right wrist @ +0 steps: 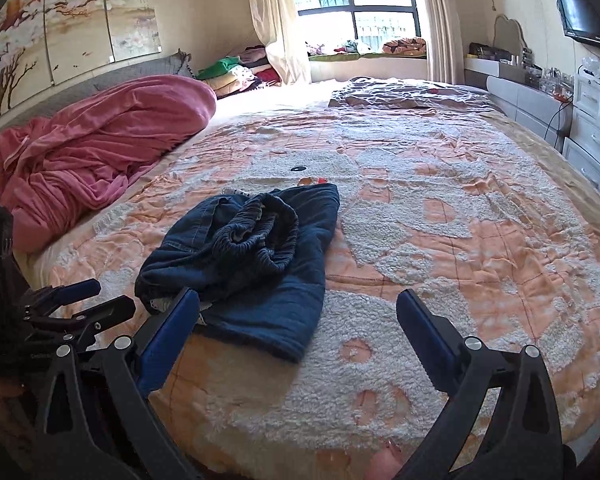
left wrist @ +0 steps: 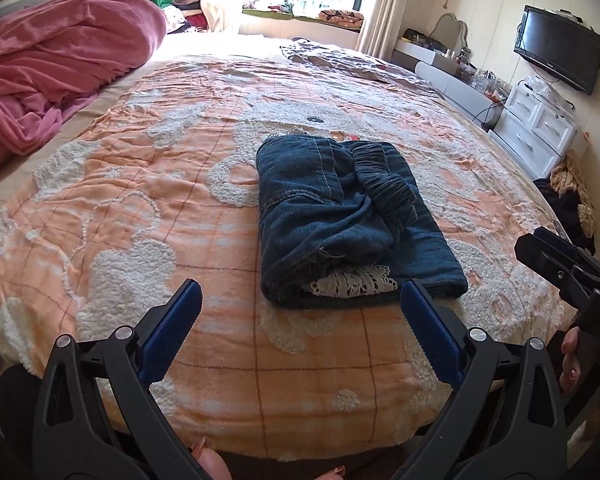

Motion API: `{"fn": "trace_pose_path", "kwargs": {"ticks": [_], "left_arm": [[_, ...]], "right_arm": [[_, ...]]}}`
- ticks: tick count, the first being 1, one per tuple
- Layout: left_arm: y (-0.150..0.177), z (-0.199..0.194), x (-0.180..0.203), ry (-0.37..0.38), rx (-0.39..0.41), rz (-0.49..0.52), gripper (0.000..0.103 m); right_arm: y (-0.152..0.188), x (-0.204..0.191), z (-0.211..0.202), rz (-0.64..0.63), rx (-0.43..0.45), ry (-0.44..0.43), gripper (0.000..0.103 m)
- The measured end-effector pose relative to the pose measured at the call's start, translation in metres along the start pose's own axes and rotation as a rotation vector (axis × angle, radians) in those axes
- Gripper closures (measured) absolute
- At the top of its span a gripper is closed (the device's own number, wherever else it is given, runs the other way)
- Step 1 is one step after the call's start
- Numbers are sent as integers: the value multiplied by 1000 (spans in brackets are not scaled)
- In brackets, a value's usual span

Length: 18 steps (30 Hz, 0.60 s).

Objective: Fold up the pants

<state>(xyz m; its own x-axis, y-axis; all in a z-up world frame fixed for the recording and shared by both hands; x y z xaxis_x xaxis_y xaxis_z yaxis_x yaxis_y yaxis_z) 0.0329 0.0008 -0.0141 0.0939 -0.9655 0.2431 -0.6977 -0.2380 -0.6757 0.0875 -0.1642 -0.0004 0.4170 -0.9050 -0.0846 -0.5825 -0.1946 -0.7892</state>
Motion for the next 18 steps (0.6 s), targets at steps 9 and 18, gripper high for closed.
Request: {"fn": "trace_pose_path", "kwargs": {"ticks": [9, 18], "left_arm": [[26, -2, 7, -8, -30, 17, 10], [41, 1, 7, -19, -53, 18, 10]], "right_arm": [[23, 10, -7, 13, -15, 16, 5], [39, 13, -14, 26, -21, 10, 5]]}}
Point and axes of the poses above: each gripper's, at about its wrist camera, not at the fingertips, and z roughly the way its jaws point, x to its right, y to its underside, the point moved 2 cm from there along z, roughly the way its jaws point, and after that the axes turned 5 degrees about -z, right-handed, at the moved point
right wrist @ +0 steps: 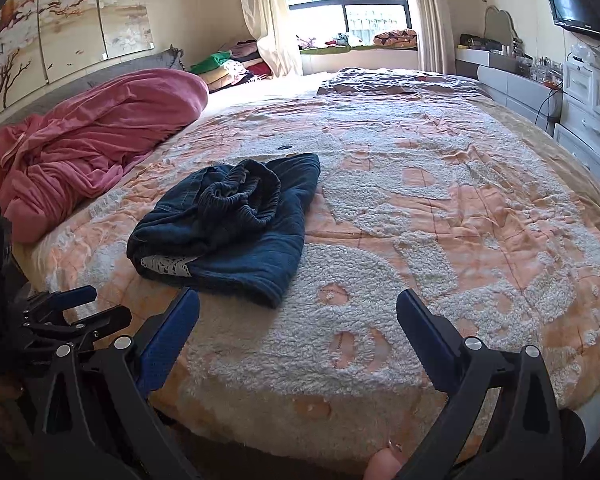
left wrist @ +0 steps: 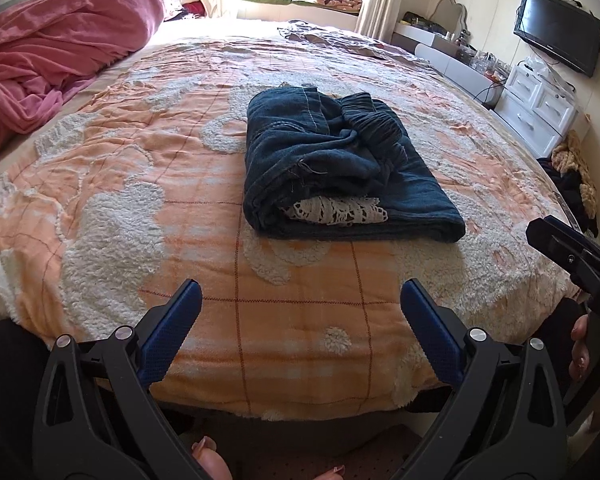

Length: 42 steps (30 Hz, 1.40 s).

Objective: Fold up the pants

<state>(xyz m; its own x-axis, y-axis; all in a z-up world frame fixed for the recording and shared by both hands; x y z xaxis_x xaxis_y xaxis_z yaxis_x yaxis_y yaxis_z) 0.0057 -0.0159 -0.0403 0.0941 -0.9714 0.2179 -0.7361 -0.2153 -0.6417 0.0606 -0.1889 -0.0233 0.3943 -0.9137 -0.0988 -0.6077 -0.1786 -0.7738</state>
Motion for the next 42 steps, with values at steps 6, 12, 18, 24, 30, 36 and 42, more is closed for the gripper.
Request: {"fn": "trace_pose_path", "kwargs": {"ticks": [6, 12, 18, 24, 30, 36, 42], "left_arm": [[5, 0, 1, -2, 13, 11, 10], [8, 3, 5, 11, 18, 20, 10], [10, 9, 5, 2, 6, 28, 10], [10, 8, 5, -3, 9, 27, 10], [10, 7, 3, -3, 9, 22, 10], [10, 7, 3, -5, 6, 24, 9], [10, 7, 3, -3, 2, 23, 9]], "right_arm": [[12, -1, 2, 2, -14, 0, 5], [22, -3, 8, 14, -29, -4, 5], [27, -3, 13, 3, -37, 12, 5], [28, -1, 15, 15, -42, 9, 5], [28, 0, 14, 22, -44, 6, 5], [29, 1, 15, 26, -51, 10, 5], [29, 2, 15, 31, -54, 7, 5]]}}
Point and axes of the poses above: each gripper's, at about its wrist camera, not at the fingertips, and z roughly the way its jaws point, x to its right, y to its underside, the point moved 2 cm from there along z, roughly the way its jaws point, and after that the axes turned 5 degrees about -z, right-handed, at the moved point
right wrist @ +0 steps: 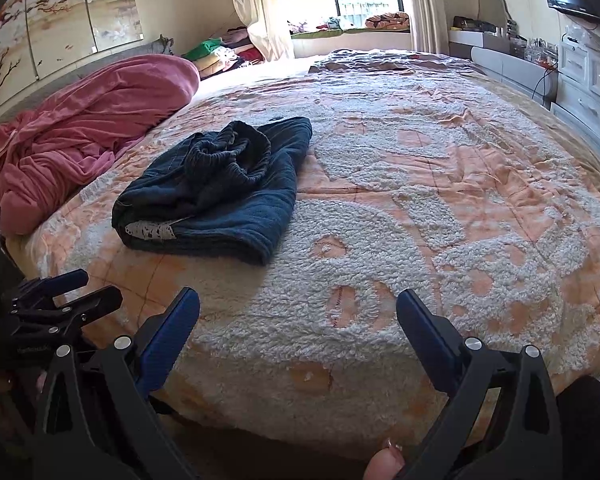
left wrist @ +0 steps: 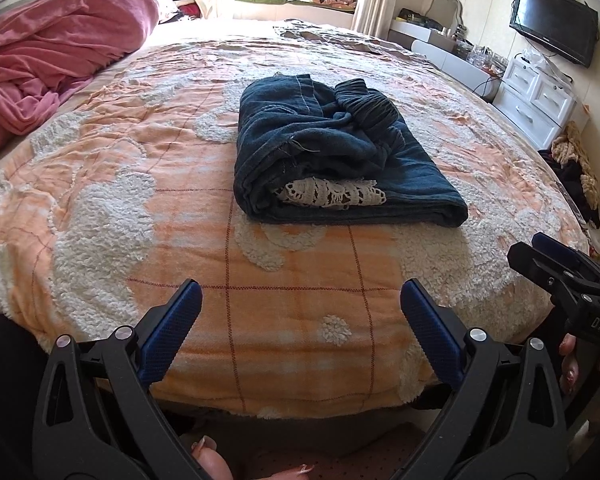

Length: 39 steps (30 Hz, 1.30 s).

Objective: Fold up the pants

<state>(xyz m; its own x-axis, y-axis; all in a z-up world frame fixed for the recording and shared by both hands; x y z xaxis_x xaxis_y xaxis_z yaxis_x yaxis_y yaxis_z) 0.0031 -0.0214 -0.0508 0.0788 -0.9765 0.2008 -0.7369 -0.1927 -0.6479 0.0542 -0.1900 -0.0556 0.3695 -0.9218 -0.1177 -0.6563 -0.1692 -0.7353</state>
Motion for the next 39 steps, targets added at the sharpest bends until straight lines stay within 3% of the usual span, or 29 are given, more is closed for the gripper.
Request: {"fn": "trace_pose_path", "kwargs": {"ticks": [39], "left_arm": [[-1, -7, 3, -2, 9, 4, 9]], "right_arm": [[1, 0, 2, -6, -21, 20, 5]]}}
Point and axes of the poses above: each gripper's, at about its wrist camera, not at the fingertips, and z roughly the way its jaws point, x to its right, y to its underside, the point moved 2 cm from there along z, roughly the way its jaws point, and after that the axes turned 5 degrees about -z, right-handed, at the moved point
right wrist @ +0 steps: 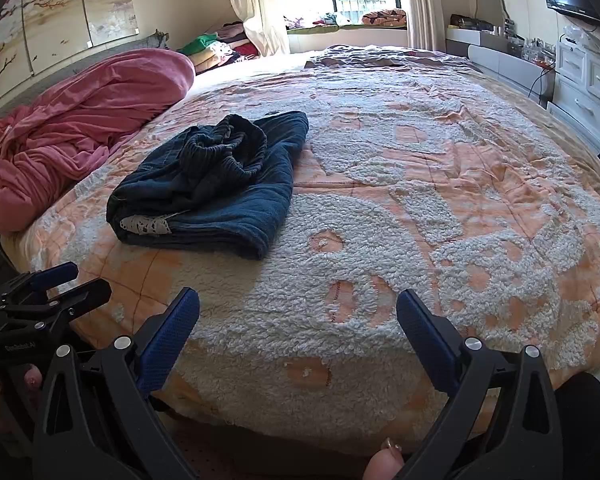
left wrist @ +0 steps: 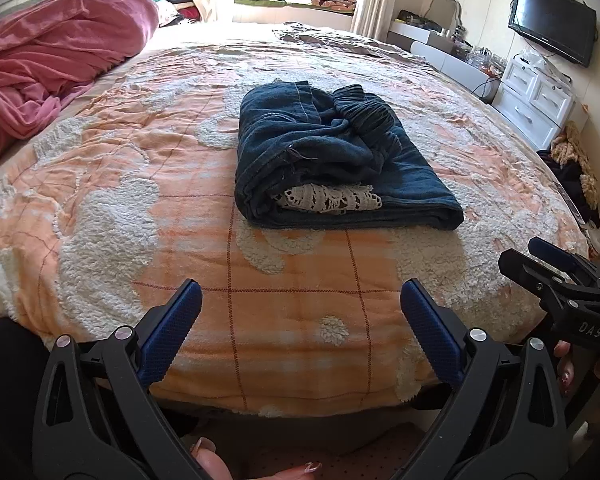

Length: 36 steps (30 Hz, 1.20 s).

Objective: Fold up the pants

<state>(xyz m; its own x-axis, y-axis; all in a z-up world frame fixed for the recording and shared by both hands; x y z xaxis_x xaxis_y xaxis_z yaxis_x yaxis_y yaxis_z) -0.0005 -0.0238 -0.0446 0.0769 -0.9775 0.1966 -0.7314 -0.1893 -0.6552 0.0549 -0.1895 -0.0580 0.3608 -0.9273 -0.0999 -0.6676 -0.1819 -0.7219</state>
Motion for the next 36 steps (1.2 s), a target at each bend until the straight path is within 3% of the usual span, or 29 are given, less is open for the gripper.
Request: {"fn": "trace_pose_path", "kwargs": {"ticks": [36], "left_arm": [[0, -1, 4, 19, -16, 18, 9]], "right_arm": [[0, 1, 1, -1, -9, 11, 5]]}}
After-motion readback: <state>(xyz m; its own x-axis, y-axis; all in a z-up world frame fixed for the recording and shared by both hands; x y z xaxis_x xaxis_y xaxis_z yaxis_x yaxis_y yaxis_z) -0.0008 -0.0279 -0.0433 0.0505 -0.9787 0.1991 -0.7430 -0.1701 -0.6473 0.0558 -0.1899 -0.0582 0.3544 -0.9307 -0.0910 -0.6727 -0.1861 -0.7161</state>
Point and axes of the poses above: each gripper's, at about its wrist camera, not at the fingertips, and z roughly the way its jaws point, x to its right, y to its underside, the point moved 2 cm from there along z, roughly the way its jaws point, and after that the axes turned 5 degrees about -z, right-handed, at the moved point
